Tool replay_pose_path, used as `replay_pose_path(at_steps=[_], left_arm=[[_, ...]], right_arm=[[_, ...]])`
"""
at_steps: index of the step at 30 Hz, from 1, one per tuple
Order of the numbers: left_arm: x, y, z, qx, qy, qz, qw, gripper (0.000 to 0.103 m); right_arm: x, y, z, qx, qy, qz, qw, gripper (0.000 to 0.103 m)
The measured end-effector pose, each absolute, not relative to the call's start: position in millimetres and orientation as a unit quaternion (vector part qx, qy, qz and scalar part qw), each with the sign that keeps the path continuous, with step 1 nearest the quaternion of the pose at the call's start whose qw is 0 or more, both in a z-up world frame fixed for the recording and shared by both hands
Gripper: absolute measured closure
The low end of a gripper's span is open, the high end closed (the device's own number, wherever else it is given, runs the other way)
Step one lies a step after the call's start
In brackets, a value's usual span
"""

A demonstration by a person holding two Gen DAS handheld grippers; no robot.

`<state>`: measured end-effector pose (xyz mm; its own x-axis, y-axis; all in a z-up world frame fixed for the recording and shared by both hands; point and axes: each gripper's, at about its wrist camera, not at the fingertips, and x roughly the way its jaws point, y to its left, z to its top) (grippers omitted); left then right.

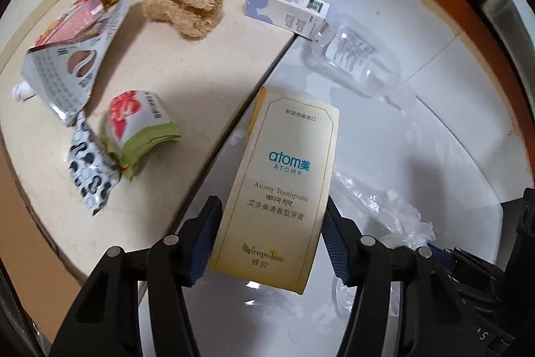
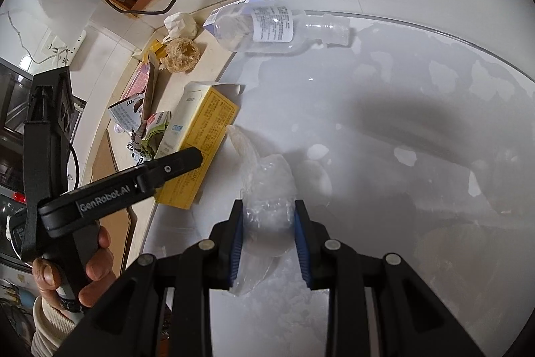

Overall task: Collect trash
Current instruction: 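Lift the toothpaste box and plastic bag and carry them down toward the bin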

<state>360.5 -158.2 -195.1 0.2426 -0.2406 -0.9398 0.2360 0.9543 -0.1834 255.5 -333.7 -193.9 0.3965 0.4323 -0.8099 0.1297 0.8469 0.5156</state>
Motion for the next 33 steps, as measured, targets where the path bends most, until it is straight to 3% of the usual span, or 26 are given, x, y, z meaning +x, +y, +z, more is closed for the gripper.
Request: replay_pose_path(at_steps=[10, 21, 33], left_arm=[[295, -145, -140, -0.002, 0.571, -0.171, 0.803, 0.047], [171, -86, -67, -0.015, 0.534, -0.197, 0.822, 0.047], [46, -10, -73, 0.001, 0.514, -0.190, 0.837, 0.047]], right_arm=[[227, -326, -162, 0.255, 0.523, 0.092, 0.808, 0.075], [136, -287, -102, 0.243, 0.494, 0.103, 0.829, 0.075], [27, -225, -100, 0.229, 0.504, 0.105, 0.826, 0.075]])
